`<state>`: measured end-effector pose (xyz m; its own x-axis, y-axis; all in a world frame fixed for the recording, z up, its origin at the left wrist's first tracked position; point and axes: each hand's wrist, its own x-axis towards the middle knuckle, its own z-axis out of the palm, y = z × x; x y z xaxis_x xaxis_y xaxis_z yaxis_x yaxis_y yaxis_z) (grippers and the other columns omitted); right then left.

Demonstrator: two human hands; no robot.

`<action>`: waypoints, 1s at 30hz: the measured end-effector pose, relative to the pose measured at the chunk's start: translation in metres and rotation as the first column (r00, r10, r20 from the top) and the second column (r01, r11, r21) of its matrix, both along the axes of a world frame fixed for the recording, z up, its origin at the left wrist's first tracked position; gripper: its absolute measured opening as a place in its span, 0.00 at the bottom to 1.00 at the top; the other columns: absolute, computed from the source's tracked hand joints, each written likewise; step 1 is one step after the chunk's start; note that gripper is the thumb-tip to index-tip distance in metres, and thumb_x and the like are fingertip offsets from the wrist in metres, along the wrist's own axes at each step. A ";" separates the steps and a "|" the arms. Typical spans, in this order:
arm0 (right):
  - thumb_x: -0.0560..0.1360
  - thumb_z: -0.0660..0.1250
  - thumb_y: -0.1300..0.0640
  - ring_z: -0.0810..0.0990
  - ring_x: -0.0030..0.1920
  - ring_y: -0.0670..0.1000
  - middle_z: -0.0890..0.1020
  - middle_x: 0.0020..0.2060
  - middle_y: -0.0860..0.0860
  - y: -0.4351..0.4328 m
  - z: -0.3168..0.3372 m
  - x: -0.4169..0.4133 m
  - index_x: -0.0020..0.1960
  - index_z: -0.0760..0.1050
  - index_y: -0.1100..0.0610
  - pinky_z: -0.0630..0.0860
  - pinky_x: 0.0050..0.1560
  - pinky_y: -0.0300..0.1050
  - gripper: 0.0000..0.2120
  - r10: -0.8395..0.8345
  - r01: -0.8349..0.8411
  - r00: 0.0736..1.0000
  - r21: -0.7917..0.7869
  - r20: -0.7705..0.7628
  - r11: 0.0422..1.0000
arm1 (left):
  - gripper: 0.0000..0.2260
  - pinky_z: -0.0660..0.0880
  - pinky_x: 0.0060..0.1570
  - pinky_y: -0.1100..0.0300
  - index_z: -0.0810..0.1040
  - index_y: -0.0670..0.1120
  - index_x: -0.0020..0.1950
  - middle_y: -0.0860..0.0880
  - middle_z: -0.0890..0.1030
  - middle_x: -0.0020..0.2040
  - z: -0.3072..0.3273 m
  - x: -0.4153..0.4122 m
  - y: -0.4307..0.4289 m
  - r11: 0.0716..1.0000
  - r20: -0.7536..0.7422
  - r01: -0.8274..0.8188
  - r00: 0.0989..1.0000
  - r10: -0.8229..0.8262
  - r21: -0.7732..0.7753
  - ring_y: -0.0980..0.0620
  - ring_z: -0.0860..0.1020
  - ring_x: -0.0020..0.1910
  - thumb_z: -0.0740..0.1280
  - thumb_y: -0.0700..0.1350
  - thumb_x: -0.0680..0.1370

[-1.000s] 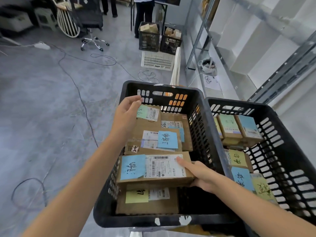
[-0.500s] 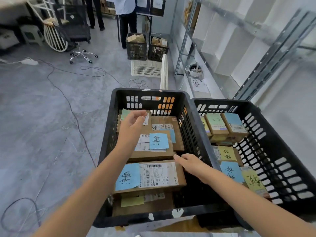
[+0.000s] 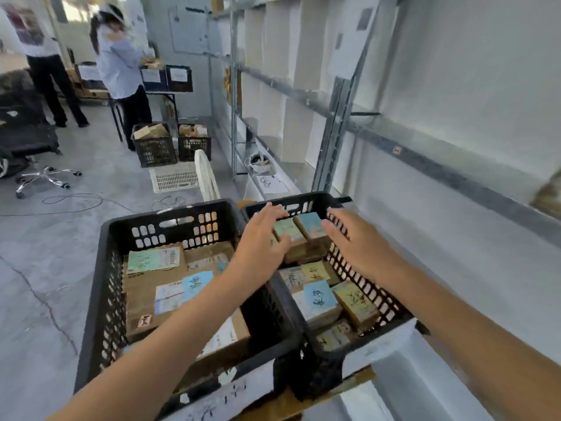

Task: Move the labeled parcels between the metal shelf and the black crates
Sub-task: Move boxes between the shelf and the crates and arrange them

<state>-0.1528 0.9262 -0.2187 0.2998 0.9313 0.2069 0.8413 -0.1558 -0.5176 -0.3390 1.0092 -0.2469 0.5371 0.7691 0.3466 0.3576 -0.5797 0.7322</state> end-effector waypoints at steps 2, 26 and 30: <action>0.83 0.55 0.41 0.70 0.72 0.51 0.71 0.72 0.50 -0.031 0.018 0.021 0.76 0.66 0.51 0.67 0.71 0.50 0.25 -0.051 0.050 0.997 0.023 0.061 0.998 | 0.20 0.49 0.73 0.65 0.67 0.49 0.74 0.52 0.63 0.77 0.015 0.029 -0.018 0.995 -0.038 0.081 0.996 -0.079 0.060 0.56 0.56 0.77 0.63 0.46 0.82; 0.83 0.56 0.42 0.70 0.71 0.53 0.68 0.75 0.52 -0.362 0.143 0.120 0.78 0.59 0.52 0.68 0.64 0.47 0.27 -0.730 0.641 0.624 0.352 0.279 0.683 | 0.20 0.67 0.70 0.51 0.68 0.46 0.73 0.48 0.69 0.72 0.144 0.274 -0.261 0.548 0.057 0.689 0.597 -0.800 0.475 0.51 0.68 0.71 0.64 0.45 0.81; 0.83 0.56 0.43 0.72 0.70 0.54 0.67 0.76 0.52 -0.407 0.156 0.128 0.79 0.59 0.52 0.70 0.68 0.52 0.27 -0.823 0.696 0.500 0.440 0.270 0.567 | 0.25 0.65 0.68 0.53 0.62 0.47 0.76 0.46 0.66 0.73 0.152 0.308 -0.281 0.621 0.080 0.679 0.648 -0.758 0.391 0.48 0.65 0.72 0.64 0.48 0.81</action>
<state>-0.0253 0.5194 -0.0631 0.6920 0.2749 0.6676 0.5787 -0.7641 -0.2852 -0.0313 0.7279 -0.0953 0.7499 0.0019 0.6615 -0.4152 -0.7772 0.4729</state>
